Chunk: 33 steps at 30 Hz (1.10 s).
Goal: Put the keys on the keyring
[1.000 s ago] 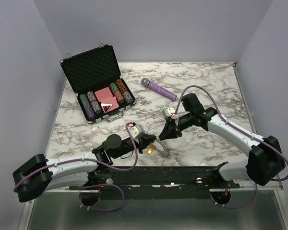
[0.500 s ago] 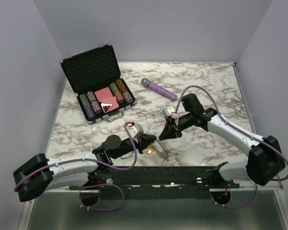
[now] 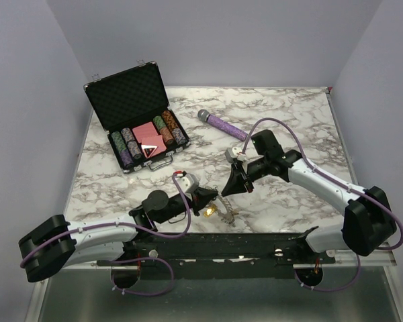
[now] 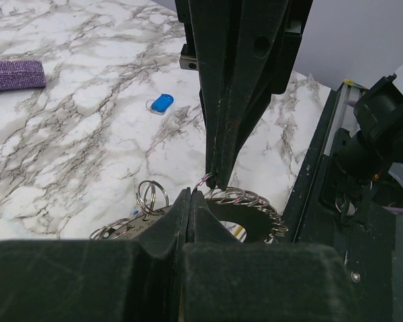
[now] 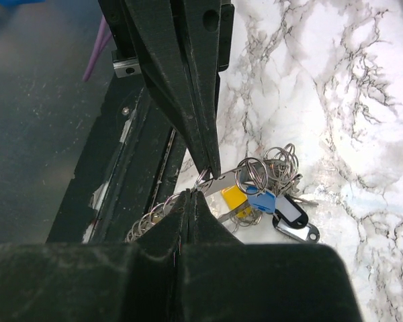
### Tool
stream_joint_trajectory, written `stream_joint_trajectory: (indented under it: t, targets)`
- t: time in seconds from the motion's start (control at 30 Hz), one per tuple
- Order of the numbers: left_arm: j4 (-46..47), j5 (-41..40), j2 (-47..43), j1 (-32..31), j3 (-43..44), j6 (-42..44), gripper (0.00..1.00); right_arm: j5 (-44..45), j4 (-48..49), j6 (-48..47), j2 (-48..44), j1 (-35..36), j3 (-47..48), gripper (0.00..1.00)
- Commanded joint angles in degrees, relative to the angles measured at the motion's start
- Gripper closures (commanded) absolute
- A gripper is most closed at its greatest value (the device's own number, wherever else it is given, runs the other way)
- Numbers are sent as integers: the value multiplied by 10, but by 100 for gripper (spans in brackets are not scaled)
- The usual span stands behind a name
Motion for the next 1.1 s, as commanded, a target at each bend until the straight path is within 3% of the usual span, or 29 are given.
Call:
stream_joint_trajectory:
  t: [0.0,0.23,0.37,0.5,0.57,0.73,0.93,1.07]
  targets:
    - [70,5,0,1,-9,-9,100,-16,-11,33,10,-1,30,100]
    - [43,12,-33,6,-24,-3,100,-14,-31,43,22,-1,45,100]
    - [-24,5,-94,12,-28,9,79,-5,-53,31,30,0,57,100]
    - [-116,-12,-177,13,-29,27,44,23,-93,-1,36,0,74,100]
    - [-164,-15,-218,15,-25,40,37,36,-117,-19,38,0,87,100]
    - [-284,-4,-277,17,6,65,24,72,-201,-86,56,2,128,100]
    - [-290,31,-233,17,27,71,12,149,-410,-211,138,33,256,100]
    - [-293,40,-195,17,44,95,12,229,-432,-195,138,50,287,100]
